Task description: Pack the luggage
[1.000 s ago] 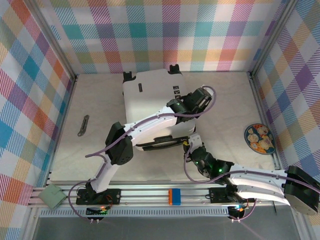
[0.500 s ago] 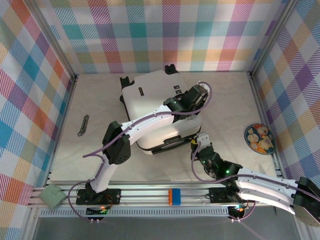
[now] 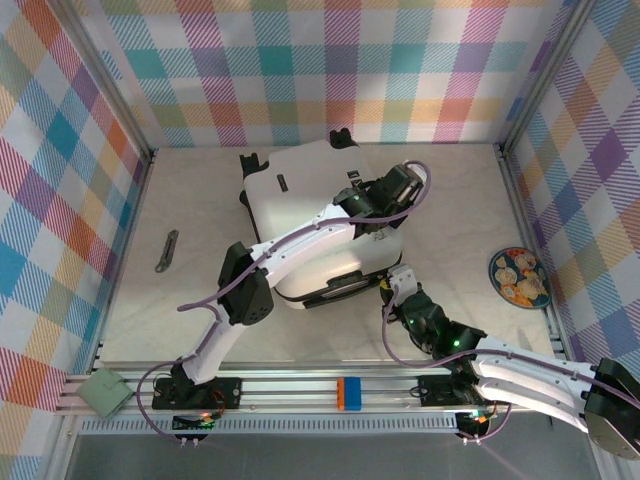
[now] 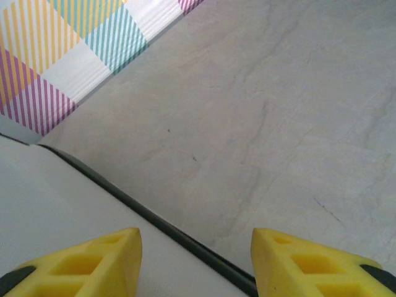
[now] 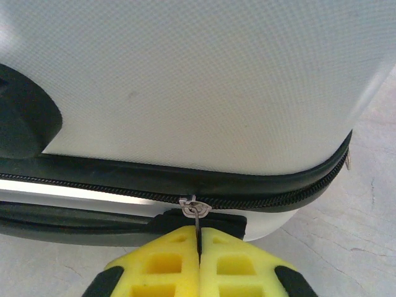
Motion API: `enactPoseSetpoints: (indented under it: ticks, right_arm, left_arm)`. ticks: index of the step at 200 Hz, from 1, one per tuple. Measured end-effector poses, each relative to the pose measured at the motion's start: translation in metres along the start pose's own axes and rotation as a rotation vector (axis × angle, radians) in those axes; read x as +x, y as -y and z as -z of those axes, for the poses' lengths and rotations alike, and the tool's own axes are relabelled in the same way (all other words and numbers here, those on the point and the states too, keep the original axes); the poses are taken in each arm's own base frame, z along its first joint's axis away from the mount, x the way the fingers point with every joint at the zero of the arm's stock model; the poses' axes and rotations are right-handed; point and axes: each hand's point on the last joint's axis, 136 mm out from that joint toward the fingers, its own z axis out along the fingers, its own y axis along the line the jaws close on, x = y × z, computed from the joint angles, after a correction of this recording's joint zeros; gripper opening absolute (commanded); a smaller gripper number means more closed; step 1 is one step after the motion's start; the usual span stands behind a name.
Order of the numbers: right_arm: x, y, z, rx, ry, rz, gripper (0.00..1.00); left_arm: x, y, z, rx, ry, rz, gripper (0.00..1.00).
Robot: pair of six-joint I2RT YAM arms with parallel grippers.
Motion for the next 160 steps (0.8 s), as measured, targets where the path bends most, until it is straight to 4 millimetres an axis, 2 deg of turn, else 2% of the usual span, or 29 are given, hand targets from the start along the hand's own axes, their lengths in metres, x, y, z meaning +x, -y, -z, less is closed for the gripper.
enactPoseSetpoints:
  ticks: [41,69,123,160]
  right_arm:
    - [-0.001,-0.001,0.002,-0.01,0.001,0.013,0.0]
    - [-0.003,-0.005,0.005,-0.04,0.008,0.01,0.0]
    - [-0.003,-0.012,0.012,-0.092,0.014,-0.004,0.0]
    - [-0.003,-0.011,0.012,-0.061,-0.017,-0.107,0.0]
  left_arm:
    - [-0.007,0.014,-0.022,-0.076,0.015,-0.117,0.53]
    - [-0.001,0.021,-0.029,-0.129,-0.006,-0.221,0.49]
    - [0.021,0.029,-0.015,-0.117,-0.077,-0.343,0.39]
    - [0.025,0.032,0.0,-0.067,-0.033,-0.298,0.35]
